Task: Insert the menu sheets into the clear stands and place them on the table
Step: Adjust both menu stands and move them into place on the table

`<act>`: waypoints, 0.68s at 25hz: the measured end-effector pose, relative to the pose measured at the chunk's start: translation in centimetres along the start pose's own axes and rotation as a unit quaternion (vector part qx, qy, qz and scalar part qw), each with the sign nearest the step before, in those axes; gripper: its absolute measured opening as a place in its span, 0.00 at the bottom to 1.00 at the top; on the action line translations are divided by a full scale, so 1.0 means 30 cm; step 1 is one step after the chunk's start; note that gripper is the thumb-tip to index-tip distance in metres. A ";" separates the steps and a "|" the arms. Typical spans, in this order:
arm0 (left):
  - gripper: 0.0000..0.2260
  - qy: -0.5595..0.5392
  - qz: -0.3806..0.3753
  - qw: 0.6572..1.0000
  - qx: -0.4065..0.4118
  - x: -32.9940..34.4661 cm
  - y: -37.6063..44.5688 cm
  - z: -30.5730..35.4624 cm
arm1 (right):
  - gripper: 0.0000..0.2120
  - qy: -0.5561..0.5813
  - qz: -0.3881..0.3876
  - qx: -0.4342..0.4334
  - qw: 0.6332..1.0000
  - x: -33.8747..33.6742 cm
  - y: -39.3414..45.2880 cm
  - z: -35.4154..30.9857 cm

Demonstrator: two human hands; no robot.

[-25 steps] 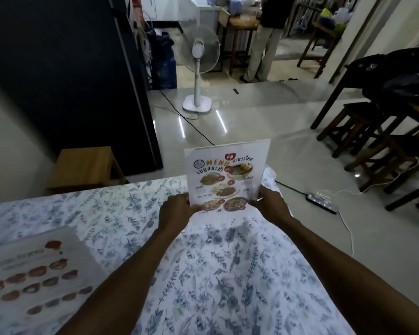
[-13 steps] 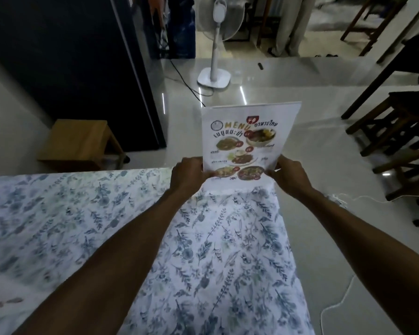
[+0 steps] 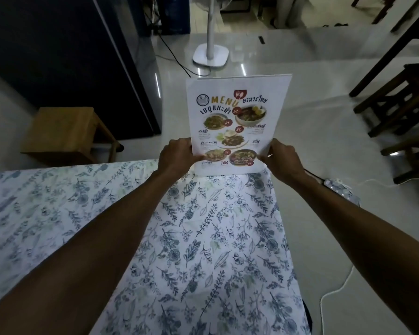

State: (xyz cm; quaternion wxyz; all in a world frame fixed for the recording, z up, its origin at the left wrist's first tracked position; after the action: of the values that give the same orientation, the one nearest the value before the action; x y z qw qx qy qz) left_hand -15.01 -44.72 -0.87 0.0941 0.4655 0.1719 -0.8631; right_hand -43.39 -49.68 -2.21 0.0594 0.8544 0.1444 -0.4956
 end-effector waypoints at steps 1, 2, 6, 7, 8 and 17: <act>0.21 -0.002 -0.003 1.000 -0.001 0.003 0.001 -0.001 | 0.21 -0.008 -0.001 0.001 1.000 0.003 0.001 0.001; 0.20 -0.007 -0.006 1.000 -0.003 0.007 0.002 -0.004 | 0.21 -0.014 -0.002 0.002 1.000 0.006 0.002 0.003; 0.21 -0.021 -0.004 1.000 -0.011 0.022 -0.014 -0.005 | 0.20 0.000 0.010 0.006 1.000 0.003 -0.011 0.003; 0.22 -0.020 -0.003 1.000 -0.012 0.022 -0.018 -0.004 | 0.20 0.007 0.013 0.007 1.000 0.000 -0.013 0.002; 0.23 -0.019 -0.002 1.000 -0.013 0.021 -0.022 -0.003 | 0.20 0.012 0.014 0.007 1.000 -0.004 -0.014 0.003; 0.30 -0.041 0.025 0.998 -0.034 -0.026 -0.060 0.006 | 0.23 0.056 0.015 0.049 0.997 -0.062 -0.035 0.037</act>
State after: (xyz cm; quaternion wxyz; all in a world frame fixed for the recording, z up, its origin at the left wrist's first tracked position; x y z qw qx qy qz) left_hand -15.31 -43.11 0.25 0.1385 0.4306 0.1857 -0.8723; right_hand -45.50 -49.29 -1.13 0.0168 0.8849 0.1101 -0.4523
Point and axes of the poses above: each hand's wrist, its own y-axis towards the middle knuckle, its own x-axis out of the palm, z = x × y, the point moved 2 cm from there along y, towards the middle knuckle, and after that the axes turned 10 degrees about -x, right-handed, at the moved point
